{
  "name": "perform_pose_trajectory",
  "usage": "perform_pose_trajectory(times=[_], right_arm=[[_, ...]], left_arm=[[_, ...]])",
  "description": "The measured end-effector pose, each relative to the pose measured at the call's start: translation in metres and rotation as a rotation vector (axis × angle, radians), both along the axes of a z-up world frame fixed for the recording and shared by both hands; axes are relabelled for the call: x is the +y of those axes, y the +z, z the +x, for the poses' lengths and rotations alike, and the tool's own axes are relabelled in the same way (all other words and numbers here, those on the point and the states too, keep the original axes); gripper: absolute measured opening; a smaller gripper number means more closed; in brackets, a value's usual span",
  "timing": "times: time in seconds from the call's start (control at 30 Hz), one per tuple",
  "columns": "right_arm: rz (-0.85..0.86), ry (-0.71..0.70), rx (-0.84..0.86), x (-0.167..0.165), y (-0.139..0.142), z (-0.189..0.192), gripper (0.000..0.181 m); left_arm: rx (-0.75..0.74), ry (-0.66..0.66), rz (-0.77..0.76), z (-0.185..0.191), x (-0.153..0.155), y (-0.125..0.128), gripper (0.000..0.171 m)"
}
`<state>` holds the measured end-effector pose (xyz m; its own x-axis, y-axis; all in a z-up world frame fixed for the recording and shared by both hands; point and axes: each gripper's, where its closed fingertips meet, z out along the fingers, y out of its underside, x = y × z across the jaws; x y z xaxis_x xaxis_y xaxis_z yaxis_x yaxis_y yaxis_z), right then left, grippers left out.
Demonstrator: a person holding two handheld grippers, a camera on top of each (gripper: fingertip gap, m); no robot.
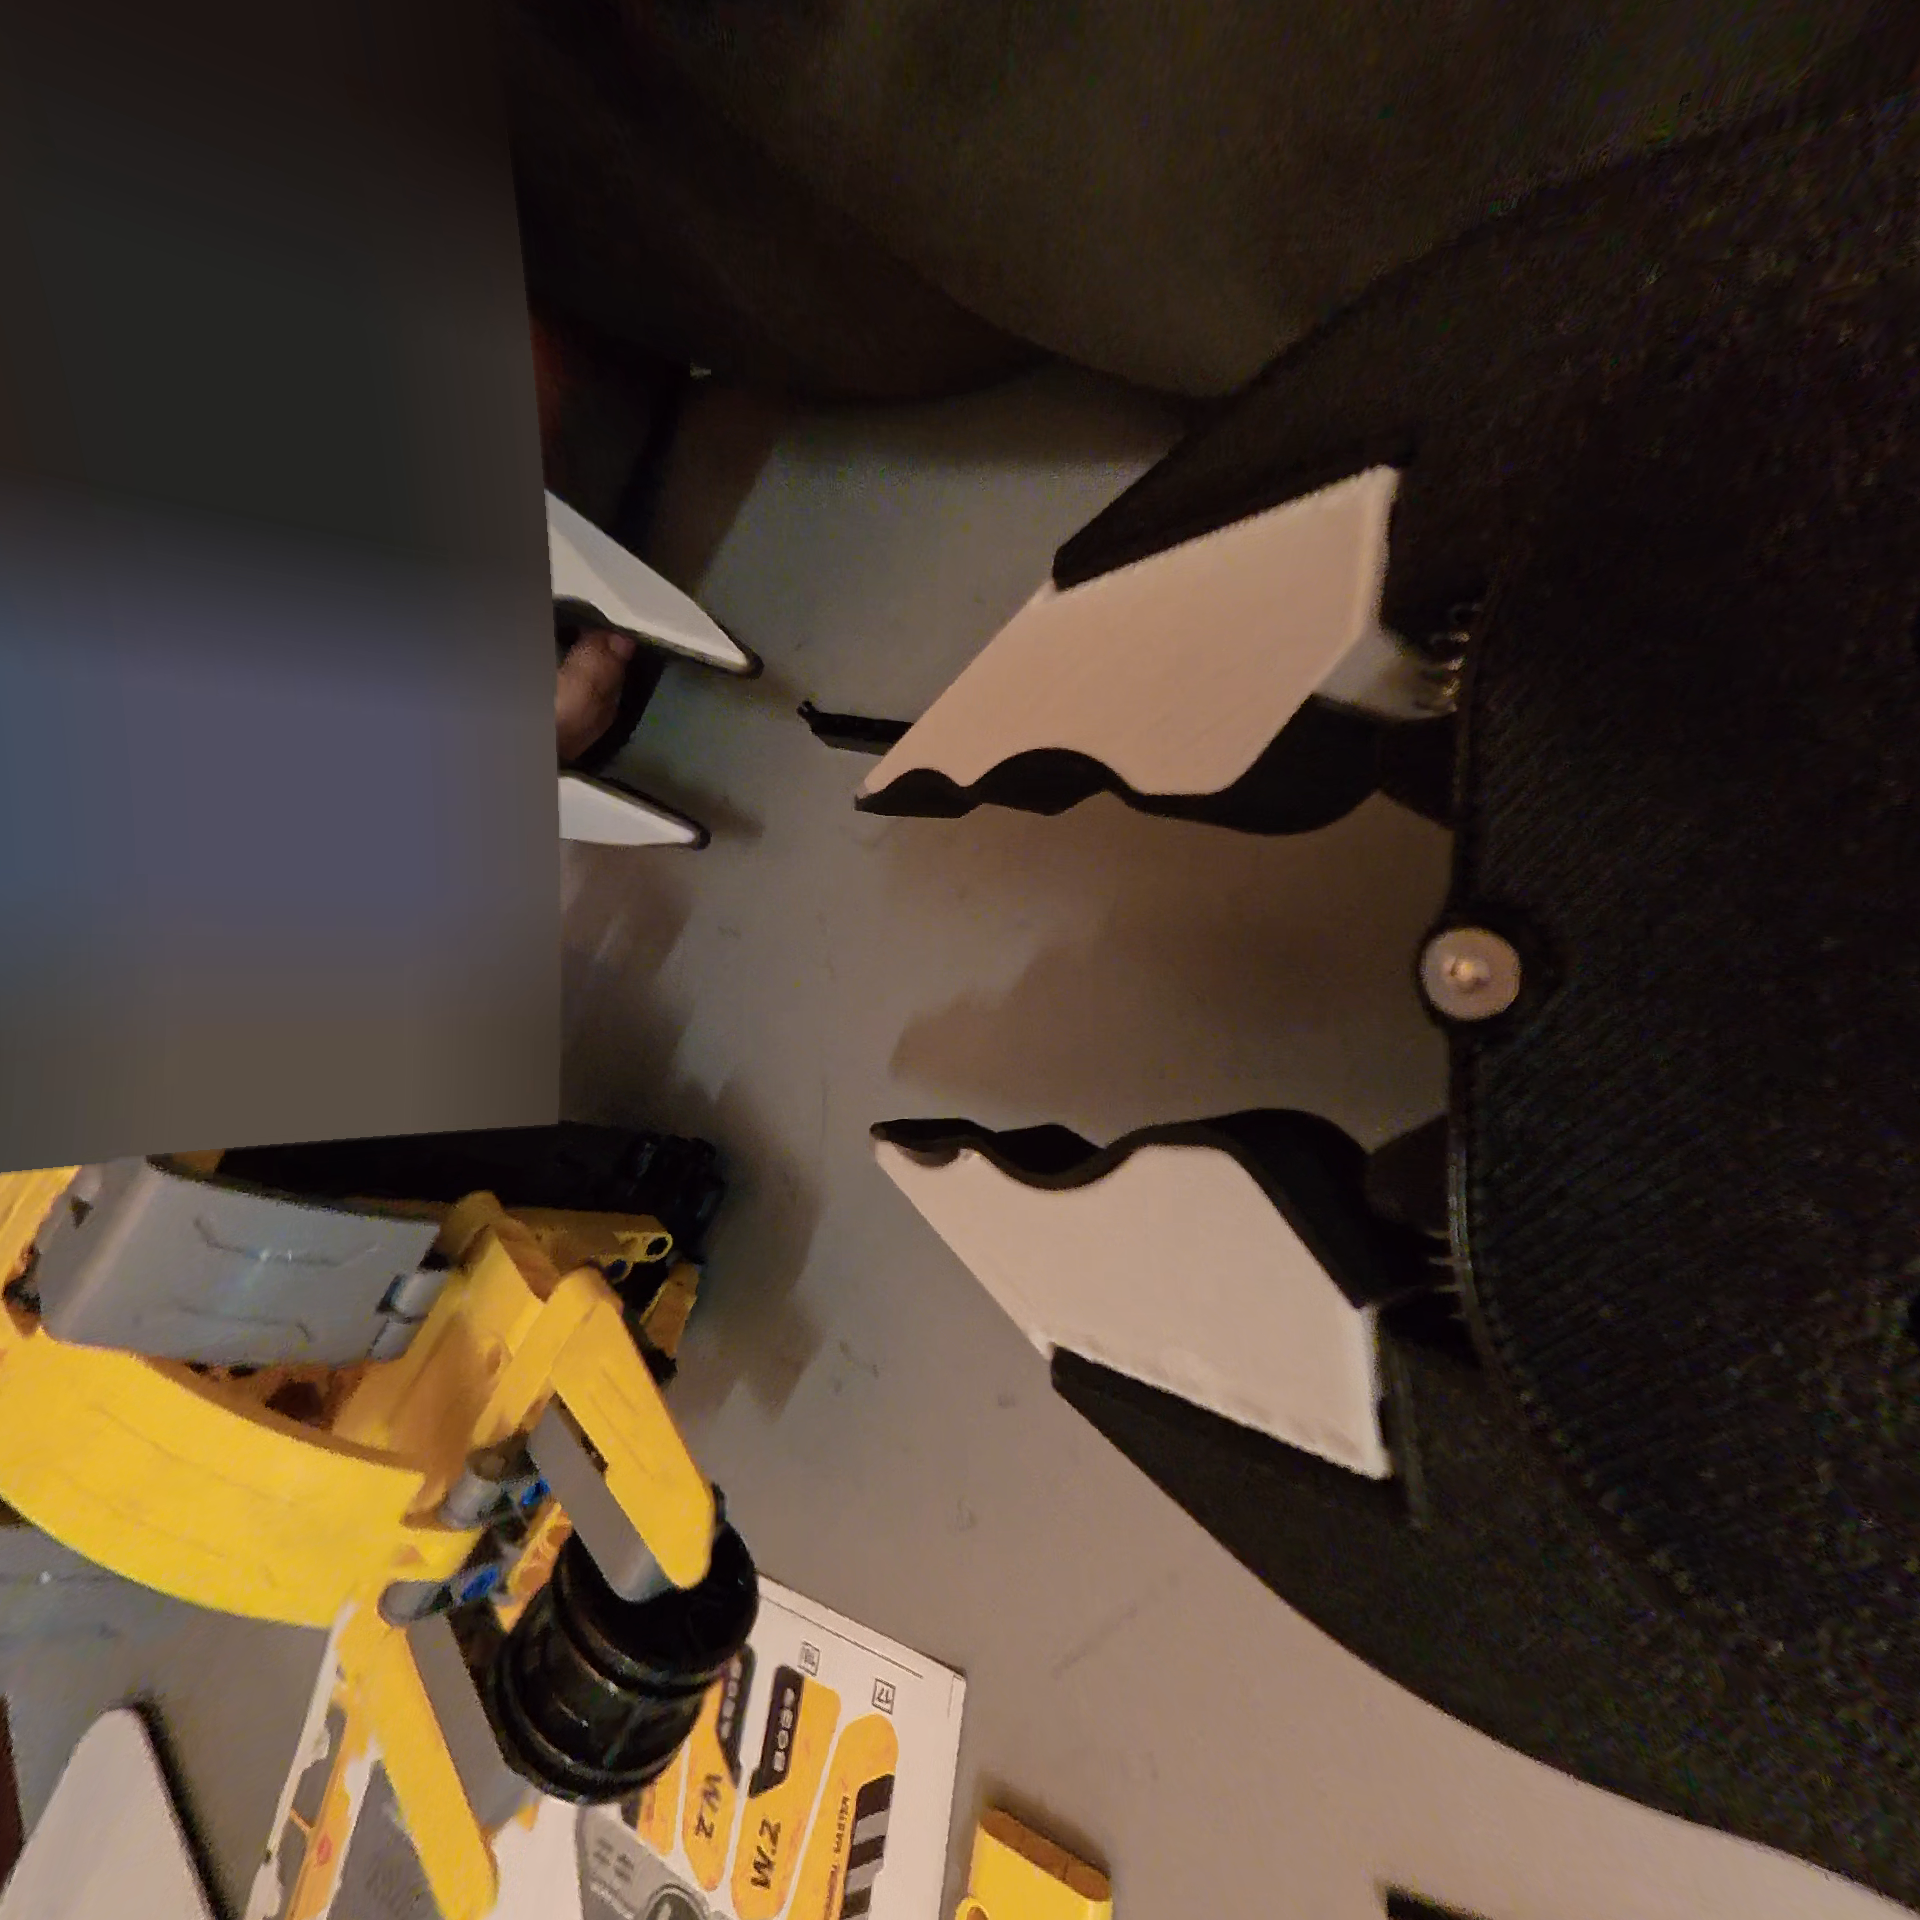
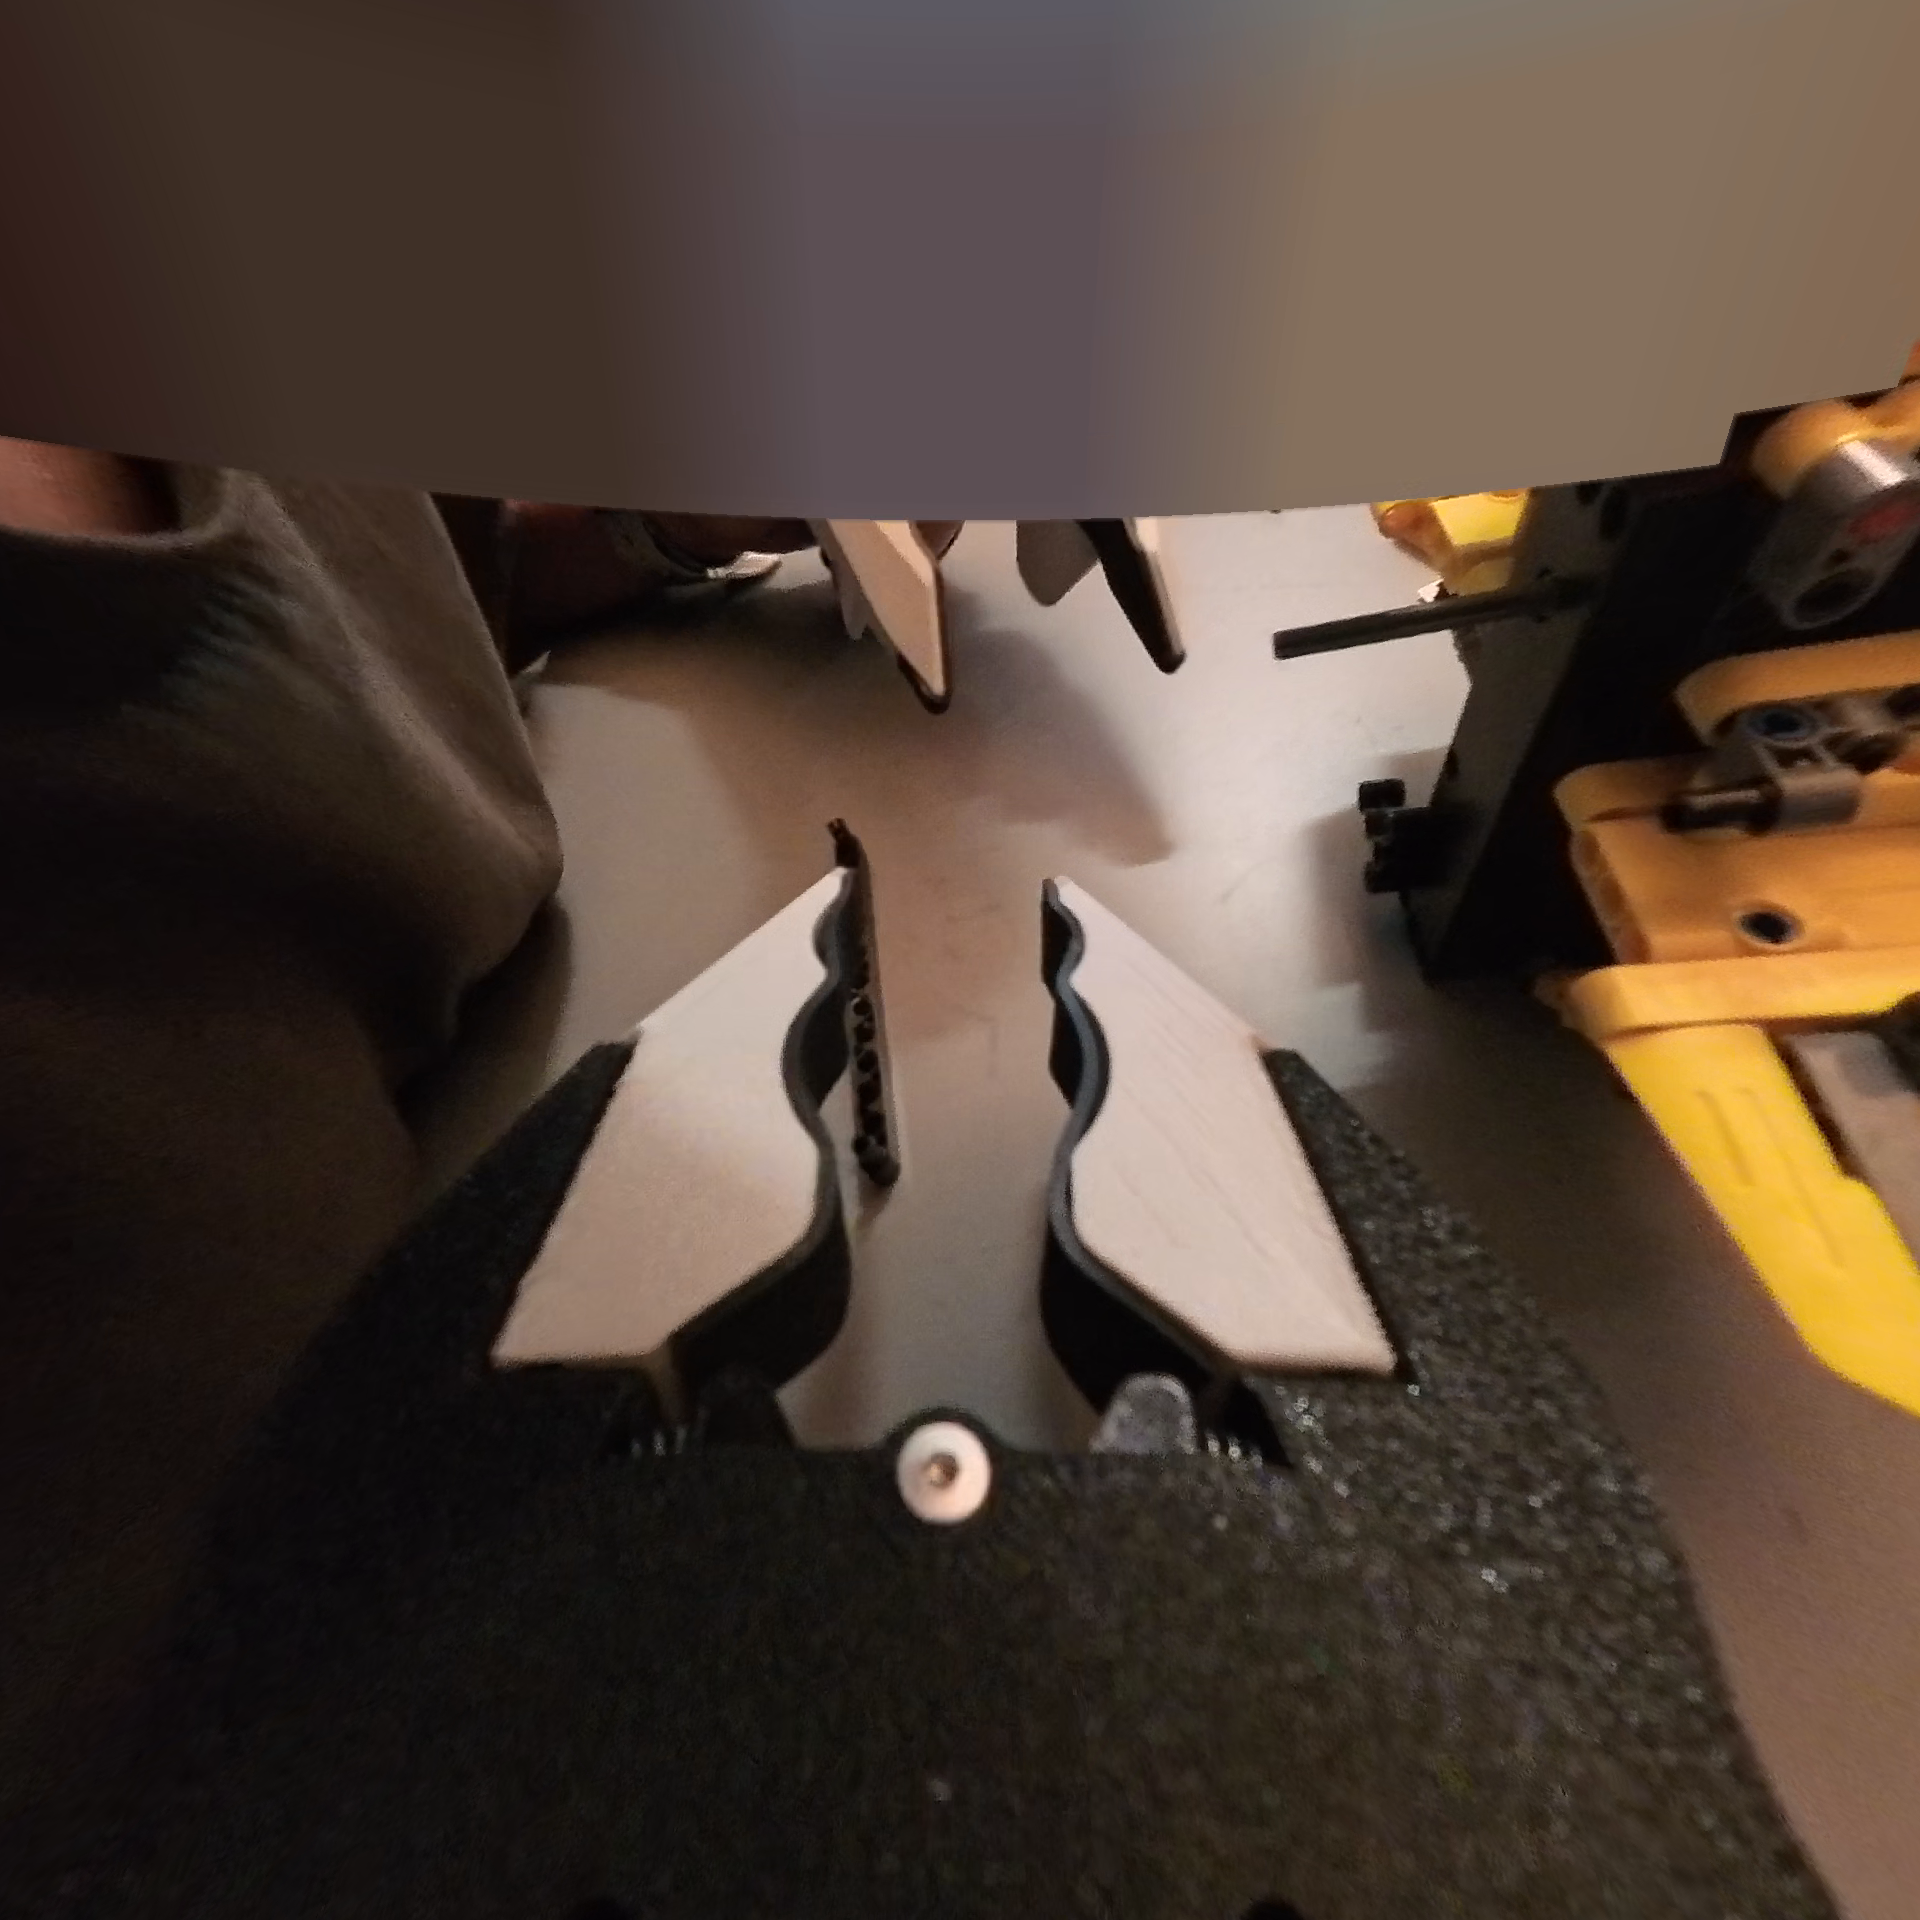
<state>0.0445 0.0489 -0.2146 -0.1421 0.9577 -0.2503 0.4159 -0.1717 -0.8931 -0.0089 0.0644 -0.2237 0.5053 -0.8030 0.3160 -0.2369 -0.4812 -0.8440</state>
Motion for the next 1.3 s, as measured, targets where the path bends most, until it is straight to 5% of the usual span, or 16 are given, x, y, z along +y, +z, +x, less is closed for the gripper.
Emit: perform_pose_trajectory(times=[0.3, 0.57, 0.9, 1.07, 1.3], right_arm=[[0.055, -0.037, 0.149, 0.003, 0.028, 0.009, 0.025], [0.285, -0.070, 0.134, 0.004, 0.034, 0.013, 0.019], [0.338, -0.185, 0.201, 0.030, 0.055, 0.029, 0.017], [0.262, -0.211, 0.228, 0.040, 0.057, 0.033, 0.018], [0.278, -0.268, 0.246, 0.049, 0.062, 0.037, 0.018]], left_arm=[[0.083, -0.081, 0.148, 0.018, -0.018, 0.010, 0.058], [0.291, -0.243, 0.371, 0.031, -0.043, 0.001, 0.050], [0.441, -0.385, 0.286, 0.053, -0.060, -0.047, 0.039], [0.433, -0.362, 0.291, 0.061, -0.056, -0.045, 0.009], [0.370, -0.308, 0.325, 0.063, -0.051, -0.032, 0.006]])
